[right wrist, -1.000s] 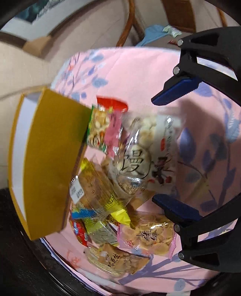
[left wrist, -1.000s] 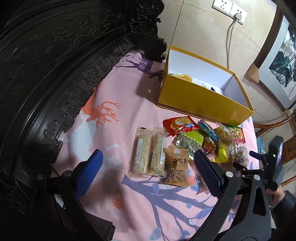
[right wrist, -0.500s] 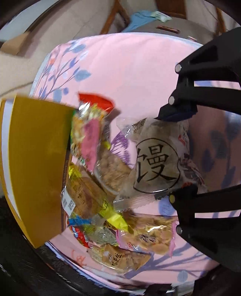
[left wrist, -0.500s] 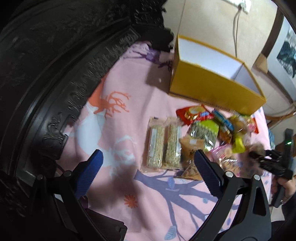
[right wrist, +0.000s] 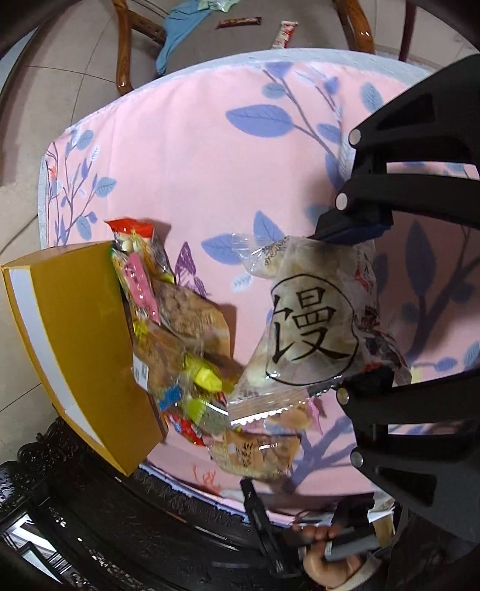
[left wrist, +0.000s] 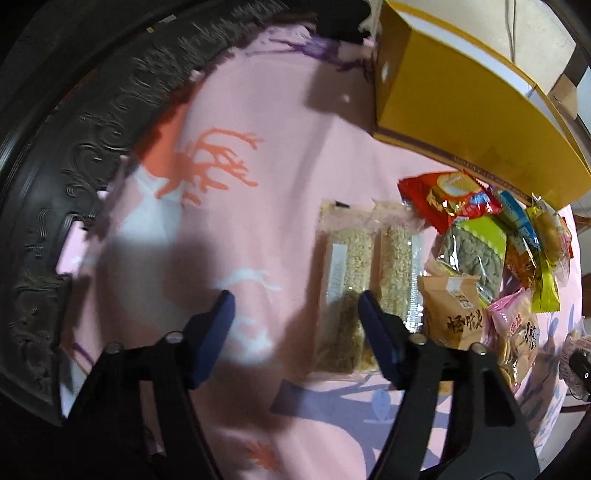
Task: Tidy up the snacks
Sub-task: 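Grasp a granola bar with the left tool while the right holds the white bag, then carry both snacks over the yellow box and open both tools to drop them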
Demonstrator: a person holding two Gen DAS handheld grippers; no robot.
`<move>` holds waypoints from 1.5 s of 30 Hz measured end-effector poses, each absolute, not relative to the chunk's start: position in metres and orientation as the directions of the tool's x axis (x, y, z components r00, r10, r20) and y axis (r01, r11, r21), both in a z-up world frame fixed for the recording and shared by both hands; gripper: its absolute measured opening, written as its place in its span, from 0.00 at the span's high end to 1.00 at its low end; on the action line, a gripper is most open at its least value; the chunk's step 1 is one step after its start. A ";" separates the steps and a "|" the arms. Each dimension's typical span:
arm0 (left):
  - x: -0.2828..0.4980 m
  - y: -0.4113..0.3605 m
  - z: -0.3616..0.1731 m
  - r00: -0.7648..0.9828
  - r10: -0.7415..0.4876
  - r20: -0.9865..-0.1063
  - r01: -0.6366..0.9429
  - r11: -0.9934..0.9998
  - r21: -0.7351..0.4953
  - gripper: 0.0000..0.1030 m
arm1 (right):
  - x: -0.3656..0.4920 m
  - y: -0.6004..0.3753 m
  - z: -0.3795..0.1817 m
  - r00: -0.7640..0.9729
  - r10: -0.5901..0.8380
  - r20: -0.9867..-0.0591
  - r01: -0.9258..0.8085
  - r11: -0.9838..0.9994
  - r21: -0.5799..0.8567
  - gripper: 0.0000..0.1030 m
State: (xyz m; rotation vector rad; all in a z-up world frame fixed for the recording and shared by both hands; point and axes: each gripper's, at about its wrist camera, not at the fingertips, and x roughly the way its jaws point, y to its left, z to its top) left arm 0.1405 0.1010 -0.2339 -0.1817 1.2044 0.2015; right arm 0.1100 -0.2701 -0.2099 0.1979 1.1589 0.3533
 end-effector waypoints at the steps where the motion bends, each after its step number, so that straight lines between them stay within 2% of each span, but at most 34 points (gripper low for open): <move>1: 0.142 0.099 -0.234 0.350 0.051 -0.935 -0.240 0.970 -0.036 0.33 | 0.109 -0.268 -0.209 0.352 0.374 -0.858 -0.171 0.927 0.334 0.51; 7: 0.154 0.086 -0.244 0.343 0.031 -0.939 -0.180 0.983 -0.033 0.36 | 0.111 -0.263 -0.205 0.352 0.377 -0.857 -0.194 0.925 0.327 0.51; 9: 0.158 0.089 -0.250 0.323 0.017 -0.946 -0.188 0.981 -0.046 0.47 | 0.112 -0.263 -0.204 0.358 0.375 -0.855 -0.196 0.925 0.324 0.51; 11: 0.160 0.090 -0.253 0.316 0.007 -0.949 -0.192 0.980 -0.057 0.68 | 0.112 -0.262 -0.203 0.357 0.374 -0.856 -0.198 0.926 0.322 0.51; 12: 0.161 0.087 -0.254 0.315 0.016 -0.949 -0.172 0.984 -0.040 0.70 | 0.112 -0.261 -0.204 0.353 0.375 -0.857 -0.198 0.925 0.324 0.51; 14: 0.162 0.084 -0.255 0.321 0.024 -0.947 -0.153 0.988 -0.027 0.71 | 0.112 -0.261 -0.204 0.353 0.372 -0.859 -0.191 0.927 0.323 0.51; 19: 0.153 0.091 -0.250 0.353 -0.056 -0.934 -0.181 0.975 -0.127 0.71 | 0.112 -0.263 -0.202 0.364 0.368 -0.856 -0.178 0.929 0.324 0.51; 24: 0.138 0.093 -0.232 0.395 -0.068 -0.916 -0.179 0.972 -0.149 0.71 | 0.113 -0.263 -0.195 0.383 0.374 -0.845 -0.181 0.927 0.329 0.51; 36: 0.125 0.065 -0.131 0.566 -0.120 -0.815 -0.059 0.981 -0.185 0.71 | 0.121 -0.251 -0.143 0.468 0.438 -0.767 -0.251 0.899 0.360 0.51; 45: 0.160 0.035 -0.059 0.684 -0.179 -0.707 0.050 0.979 -0.199 0.71 | 0.154 -0.243 -0.076 0.583 0.471 -0.662 -0.323 0.882 0.343 0.51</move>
